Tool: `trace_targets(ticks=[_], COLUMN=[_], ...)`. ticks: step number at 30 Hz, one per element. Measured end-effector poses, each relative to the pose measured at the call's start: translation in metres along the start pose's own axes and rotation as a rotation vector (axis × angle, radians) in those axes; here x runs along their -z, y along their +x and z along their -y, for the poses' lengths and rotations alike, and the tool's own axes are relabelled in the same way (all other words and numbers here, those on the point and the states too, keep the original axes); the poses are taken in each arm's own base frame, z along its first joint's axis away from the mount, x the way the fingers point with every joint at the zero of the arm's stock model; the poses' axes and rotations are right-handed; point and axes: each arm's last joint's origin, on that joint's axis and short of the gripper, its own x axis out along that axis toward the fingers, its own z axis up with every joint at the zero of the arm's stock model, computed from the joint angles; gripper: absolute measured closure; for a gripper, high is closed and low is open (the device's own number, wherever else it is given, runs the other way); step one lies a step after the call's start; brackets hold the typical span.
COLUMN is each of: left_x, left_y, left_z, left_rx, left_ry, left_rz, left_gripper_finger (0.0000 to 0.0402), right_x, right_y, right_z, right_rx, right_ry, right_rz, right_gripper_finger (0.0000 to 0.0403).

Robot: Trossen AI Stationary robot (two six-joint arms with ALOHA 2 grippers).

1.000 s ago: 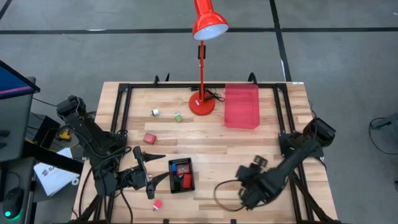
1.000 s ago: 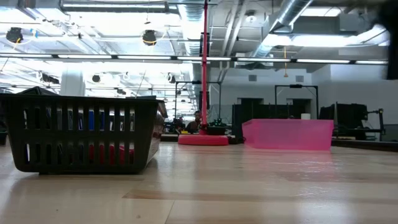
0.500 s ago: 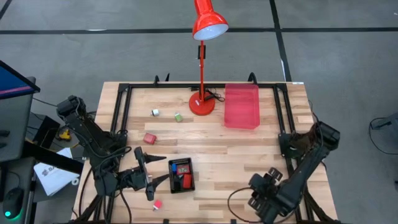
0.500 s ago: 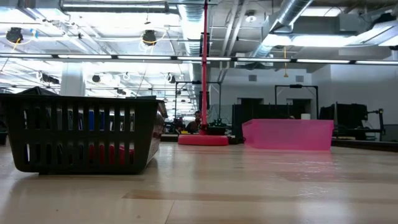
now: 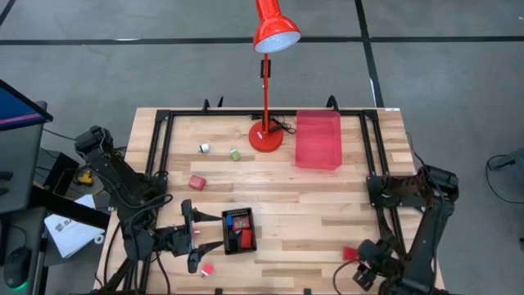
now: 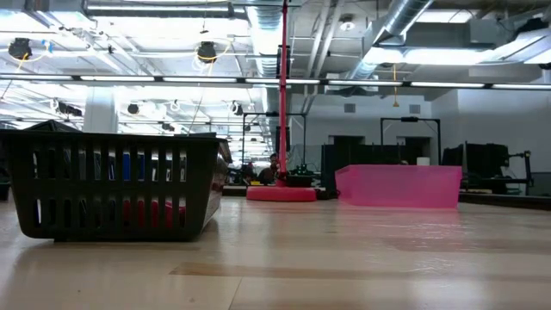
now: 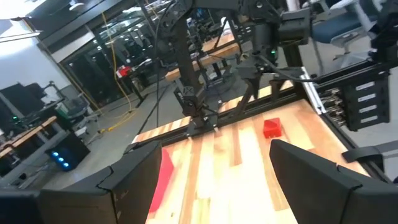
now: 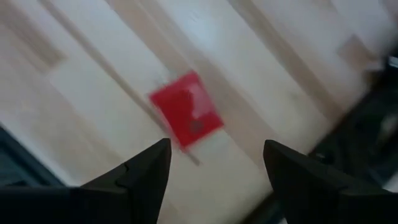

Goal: Pick & Place Office items

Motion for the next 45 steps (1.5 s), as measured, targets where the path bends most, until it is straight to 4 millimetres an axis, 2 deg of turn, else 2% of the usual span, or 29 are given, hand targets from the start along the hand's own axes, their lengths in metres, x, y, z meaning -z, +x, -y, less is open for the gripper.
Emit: trace_targets(ticks=[4,7,12,17,21,26,28,34,39,42,45], left_x=[0.0,0.0,0.0,0.0,-0.001,-0.001,-0.001,-0.001,-0.001,-0.001,-0.001], left_y=[0.0,0.0,0.0,0.0,0.0,0.0,0.0,0.0,0.0,0.0,0.0], left_z=[0.0,0.0,0.0,0.001,0.001,0.001,0.001,0.001,0.001,0.001,0.001], left_rx=[0.013,0.018,0.017,0.041,0.049,0.048,0.048,0.047,0.045,0.051,0.051], left_ry=[-0.001,-0.002,-0.002,-0.002,-0.002,-0.002,-0.005,-0.013,-0.013,-0.013,-0.013], left_rz=[0.004,0.006,0.006,0.013,0.015,0.016,0.015,0.017,0.017,0.019,0.018], left_gripper_finger=[0.0105,0.0105,0.0105,0.0105,0.0105,0.0105,0.0105,0.0105,0.0105,0.0105,0.0105], right_x=[0.001,-0.005,-0.022,-0.033,-0.039,-0.035,-0.03,-0.01,-0.006,-0.008,-0.01], right_y=[-0.001,0.005,0.031,0.063,0.072,0.074,0.081,0.1,0.1,0.095,0.09], right_z=[0.005,0.003,-0.004,-0.016,-0.015,-0.015,-0.011,-0.004,-0.001,-0.001,0.001], right_rx=[0.053,0.065,0.099,-0.014,-0.033,-0.036,-0.019,-0.117,-0.125,-0.151,-0.177], right_ry=[0.0,-0.018,-0.026,-0.038,-0.069,-0.115,-0.124,-0.078,-0.071,-0.063,-0.054], right_rz=[-0.015,-0.033,-0.133,-0.205,-0.227,-0.226,-0.249,-0.304,-0.288,-0.274,-0.262], right_gripper_finger=[0.0152,0.0152,0.0152,0.0152,0.0152,0.0152,0.0152,0.0152,0.0156,0.018,0.0233])
